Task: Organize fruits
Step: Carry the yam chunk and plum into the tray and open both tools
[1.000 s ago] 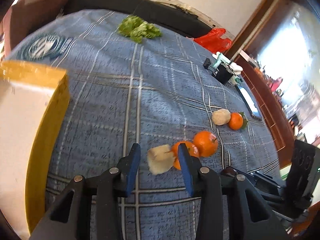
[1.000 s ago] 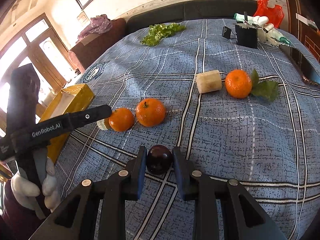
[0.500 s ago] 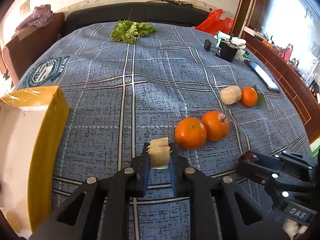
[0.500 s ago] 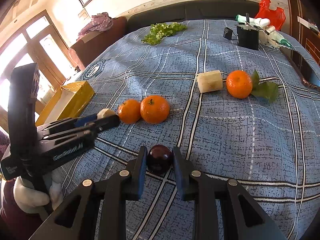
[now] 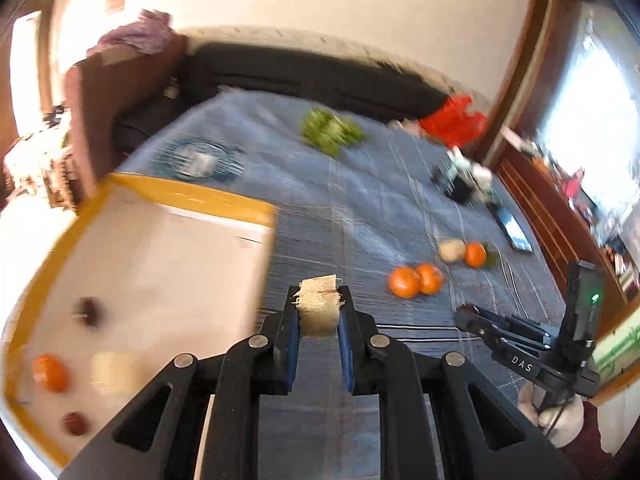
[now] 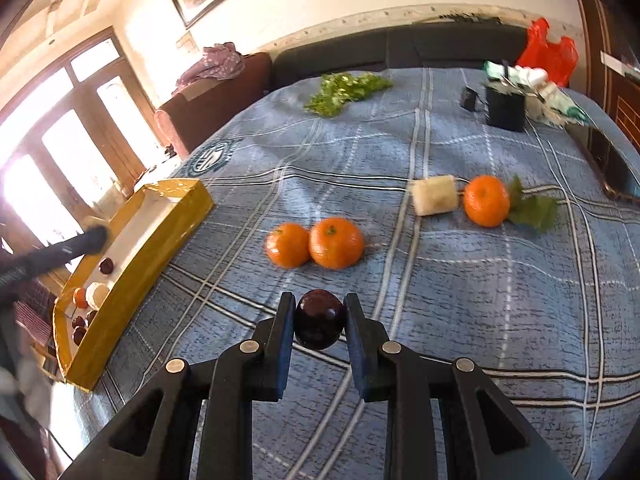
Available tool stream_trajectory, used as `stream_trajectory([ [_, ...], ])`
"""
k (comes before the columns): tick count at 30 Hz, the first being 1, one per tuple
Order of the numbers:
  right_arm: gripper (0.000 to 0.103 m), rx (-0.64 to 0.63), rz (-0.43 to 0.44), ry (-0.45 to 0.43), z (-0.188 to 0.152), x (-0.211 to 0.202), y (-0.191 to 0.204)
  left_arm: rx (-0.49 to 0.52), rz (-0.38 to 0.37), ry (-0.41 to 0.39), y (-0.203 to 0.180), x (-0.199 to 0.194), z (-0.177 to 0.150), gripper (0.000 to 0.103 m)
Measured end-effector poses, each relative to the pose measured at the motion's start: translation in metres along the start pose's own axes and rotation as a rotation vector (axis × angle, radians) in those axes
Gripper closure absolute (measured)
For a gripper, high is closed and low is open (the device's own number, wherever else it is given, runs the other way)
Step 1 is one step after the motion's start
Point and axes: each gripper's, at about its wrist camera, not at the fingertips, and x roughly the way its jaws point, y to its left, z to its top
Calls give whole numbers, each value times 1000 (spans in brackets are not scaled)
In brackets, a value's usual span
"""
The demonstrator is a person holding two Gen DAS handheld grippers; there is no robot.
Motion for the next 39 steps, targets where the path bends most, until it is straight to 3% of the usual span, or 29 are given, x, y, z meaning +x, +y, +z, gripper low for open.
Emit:
stream_trajectory([
  [5,76,-29,-8,15,5,4,34,-100,89,-11,70,-29,-13,87],
  [9,76,-46,126,22,22,5,88,-187,142,-10,119,-32,-20,87],
  [12,76,-129,230,59,30,21,150,-240,184,13,151,-29,-29,87],
  [14,75,-205,254,104,30,42,195,-270,190,33,166,-27,-34,87],
  [19,75,-344,195,176,17,86,258,-287,193,66,190,-16,-31,87],
  [27,75,-405,104,252,-4,112,270,-279,183,118,191,2,-34,85],
  [30,74,-395,104,267,-7,116,270,-292,160,121,189,1,-36,76],
  [34,74,-374,96,253,-8,105,268,-296,149,62,180,-22,-33,50],
  [36,73,-362,95,235,-6,95,266,-302,142,30,176,-35,-33,45],
  [39,72,-329,89,192,-4,71,255,-325,163,-1,167,-55,-32,24],
])
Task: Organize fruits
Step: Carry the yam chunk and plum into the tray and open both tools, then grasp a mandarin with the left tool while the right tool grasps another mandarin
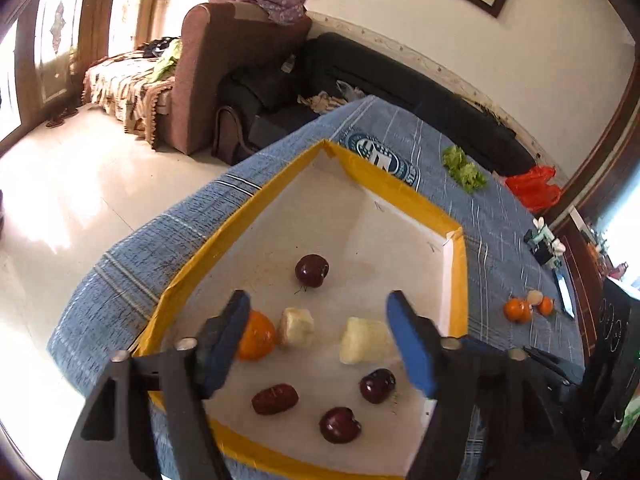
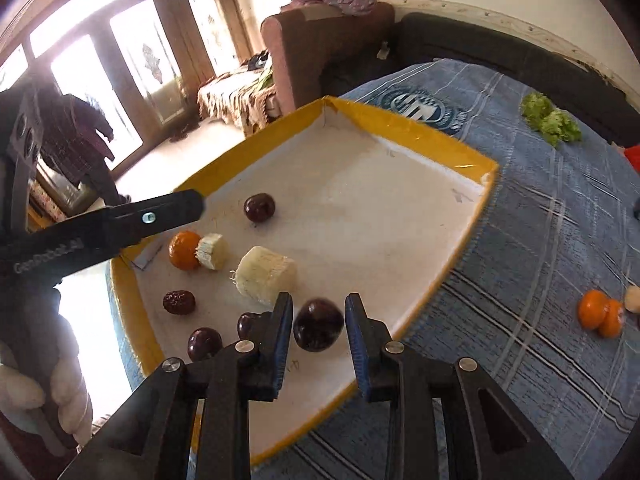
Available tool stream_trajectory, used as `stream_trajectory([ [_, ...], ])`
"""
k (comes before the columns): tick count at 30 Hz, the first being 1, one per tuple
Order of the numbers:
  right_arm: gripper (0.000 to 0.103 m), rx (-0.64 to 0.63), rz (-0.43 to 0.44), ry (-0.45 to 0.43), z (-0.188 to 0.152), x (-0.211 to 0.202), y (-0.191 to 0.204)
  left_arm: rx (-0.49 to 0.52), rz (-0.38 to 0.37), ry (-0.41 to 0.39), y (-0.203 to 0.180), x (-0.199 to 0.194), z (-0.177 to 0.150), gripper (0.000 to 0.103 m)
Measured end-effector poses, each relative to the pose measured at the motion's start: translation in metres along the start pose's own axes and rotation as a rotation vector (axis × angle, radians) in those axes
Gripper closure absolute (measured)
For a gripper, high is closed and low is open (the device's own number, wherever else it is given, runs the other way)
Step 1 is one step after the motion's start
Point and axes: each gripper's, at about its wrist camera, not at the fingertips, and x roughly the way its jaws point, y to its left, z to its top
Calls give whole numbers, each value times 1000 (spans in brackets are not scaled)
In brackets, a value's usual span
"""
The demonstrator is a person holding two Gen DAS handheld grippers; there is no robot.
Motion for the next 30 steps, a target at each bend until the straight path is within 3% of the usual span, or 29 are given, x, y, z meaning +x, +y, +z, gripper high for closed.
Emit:
stream_trajectory([
  [1,71,24,-5,-21,-3,-12,-8,-14,3,-18,-4,-10,-2,17],
  [4,70,96,-19,-66,-13,-39,-31,-18,-82,-49,-21,-35,-12,17],
  [9,70,238,-114,-150,-44,-98,-97,42,-162,-70,-62,-56,-27,17],
  [15,68,405,-289,-193,-90,-155,-193,128,-226,-9,-117,-42,-51,17],
  [17,68,446,-316,-199,-99,-163,-215,167,-221,-1,-131,-36,-55,26],
  [20,68,517,-272,-202,-100,-158,-247,198,-222,22,-144,-28,-57,51],
  [21,68,540,-250,-201,-98,-152,-254,202,-222,35,-148,-23,-56,54],
  [25,69,594,-178,-159,-80,-113,-280,206,-213,74,-158,-3,-53,55],
  [30,68,588,-140,-136,-48,-68,-283,261,-207,97,-176,20,-51,55],
])
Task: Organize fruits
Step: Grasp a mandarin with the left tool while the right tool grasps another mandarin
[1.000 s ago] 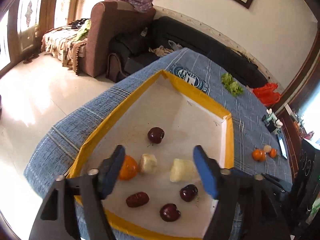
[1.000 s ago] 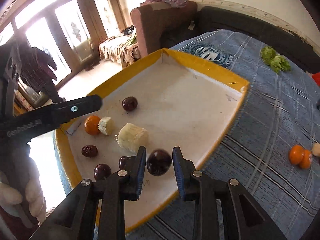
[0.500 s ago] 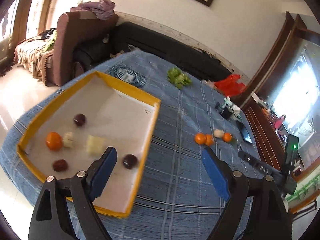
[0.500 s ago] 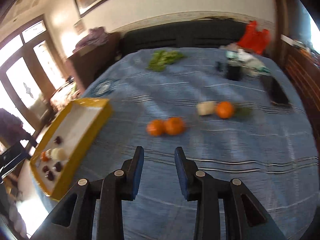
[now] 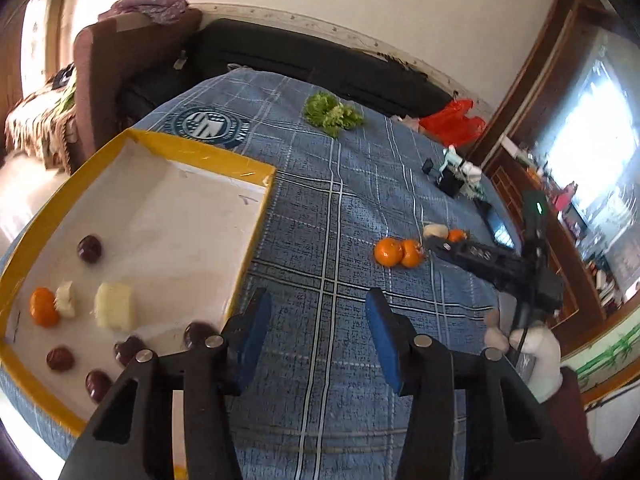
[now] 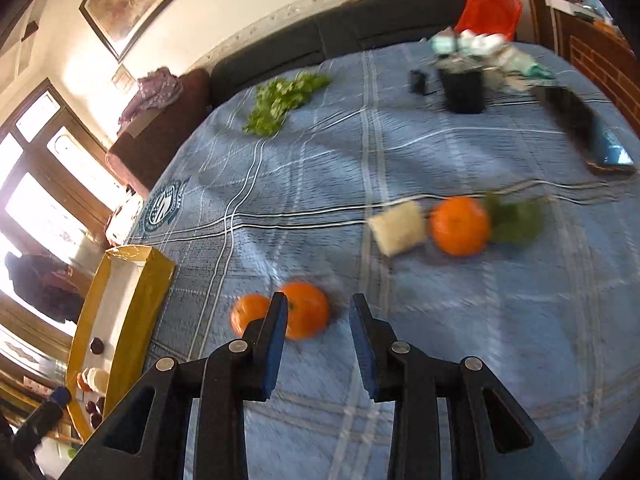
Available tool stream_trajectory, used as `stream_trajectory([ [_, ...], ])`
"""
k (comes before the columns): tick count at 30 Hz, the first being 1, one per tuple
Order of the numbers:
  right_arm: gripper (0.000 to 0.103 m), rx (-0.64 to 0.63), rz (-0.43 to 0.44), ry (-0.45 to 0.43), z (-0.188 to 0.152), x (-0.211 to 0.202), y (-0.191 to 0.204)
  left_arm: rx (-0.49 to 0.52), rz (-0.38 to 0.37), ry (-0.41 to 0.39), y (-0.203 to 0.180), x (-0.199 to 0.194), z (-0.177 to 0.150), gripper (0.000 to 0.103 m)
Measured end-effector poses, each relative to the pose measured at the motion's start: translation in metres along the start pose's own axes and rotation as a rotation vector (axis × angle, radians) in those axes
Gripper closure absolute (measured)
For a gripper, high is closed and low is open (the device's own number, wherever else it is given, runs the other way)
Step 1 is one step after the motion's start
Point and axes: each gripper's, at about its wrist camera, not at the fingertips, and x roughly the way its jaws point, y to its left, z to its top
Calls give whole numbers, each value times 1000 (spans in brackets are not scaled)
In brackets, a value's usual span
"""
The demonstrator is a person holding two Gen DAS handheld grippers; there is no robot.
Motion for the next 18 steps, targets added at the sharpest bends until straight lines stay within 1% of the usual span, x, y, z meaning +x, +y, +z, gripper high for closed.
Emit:
stream_trajectory([
  [2,68,-29,-8,16,0,13,8,22,1,19,-6,14,2,55],
  [3,66,-45,-30,28,-2,20,12,36,-8,35,-10,24,4,55],
  [4,61,-48,-24,31,-3,24,13,46,-16,40,-13,30,5,55],
  [7,62,-54,-1,20,-10,28,10,61,-21,56,-20,48,8,55],
  [10,63,2,46,1,-17,18,-2,97,-27,82,-32,68,12,54],
  [13,63,36,66,-22,-22,4,-14,145,-12,105,-46,91,15,47],
  [16,63,73,70,-58,-27,-9,-28,183,-11,124,-61,114,16,47],
  [18,63,99,75,-71,-24,-12,-37,198,-22,132,-69,127,18,47],
])
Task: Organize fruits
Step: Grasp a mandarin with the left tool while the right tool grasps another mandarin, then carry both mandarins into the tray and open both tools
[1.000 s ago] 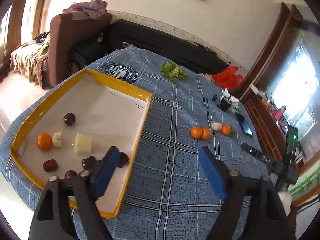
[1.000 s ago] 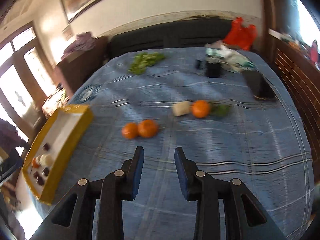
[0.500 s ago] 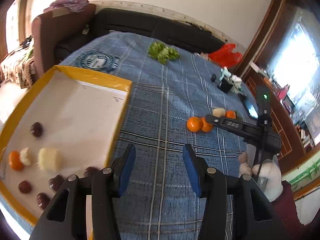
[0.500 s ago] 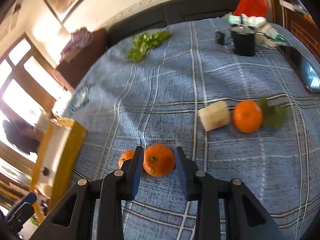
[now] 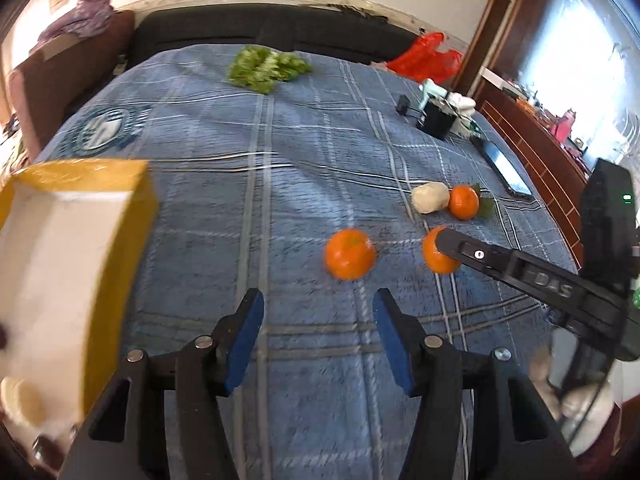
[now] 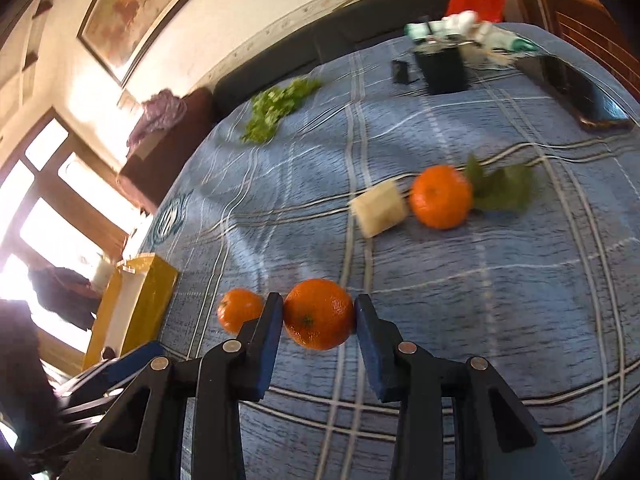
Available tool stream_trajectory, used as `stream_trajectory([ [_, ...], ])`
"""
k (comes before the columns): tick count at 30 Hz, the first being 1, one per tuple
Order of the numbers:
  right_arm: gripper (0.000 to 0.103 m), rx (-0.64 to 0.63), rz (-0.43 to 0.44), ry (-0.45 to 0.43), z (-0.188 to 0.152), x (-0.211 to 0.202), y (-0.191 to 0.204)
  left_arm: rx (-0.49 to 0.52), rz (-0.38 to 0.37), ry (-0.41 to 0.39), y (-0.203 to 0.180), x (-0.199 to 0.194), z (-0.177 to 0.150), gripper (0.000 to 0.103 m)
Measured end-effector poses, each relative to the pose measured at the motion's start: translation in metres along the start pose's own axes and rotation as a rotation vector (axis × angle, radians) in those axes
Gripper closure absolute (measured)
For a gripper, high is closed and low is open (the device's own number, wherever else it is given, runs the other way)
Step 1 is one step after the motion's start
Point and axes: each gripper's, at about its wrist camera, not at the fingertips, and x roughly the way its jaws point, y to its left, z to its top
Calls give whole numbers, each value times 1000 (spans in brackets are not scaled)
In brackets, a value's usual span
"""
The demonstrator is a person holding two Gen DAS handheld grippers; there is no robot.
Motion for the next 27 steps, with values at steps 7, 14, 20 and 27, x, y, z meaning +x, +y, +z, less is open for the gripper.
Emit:
stream_trajectory([
  [7,63,5,28,-12,5,-4,-2,54,19,35,-22,45,19,47],
  [14,63,-16,20,-26,5,-5,2,77,52,50,-29,55,19,69],
  [20,63,-34,19,-24,2,-4,6,35,52,23,-21,32,13,69],
  [27,63,-98,24,-23,-5,-4,22,-33,105,-34,0,-25,-5,69],
])
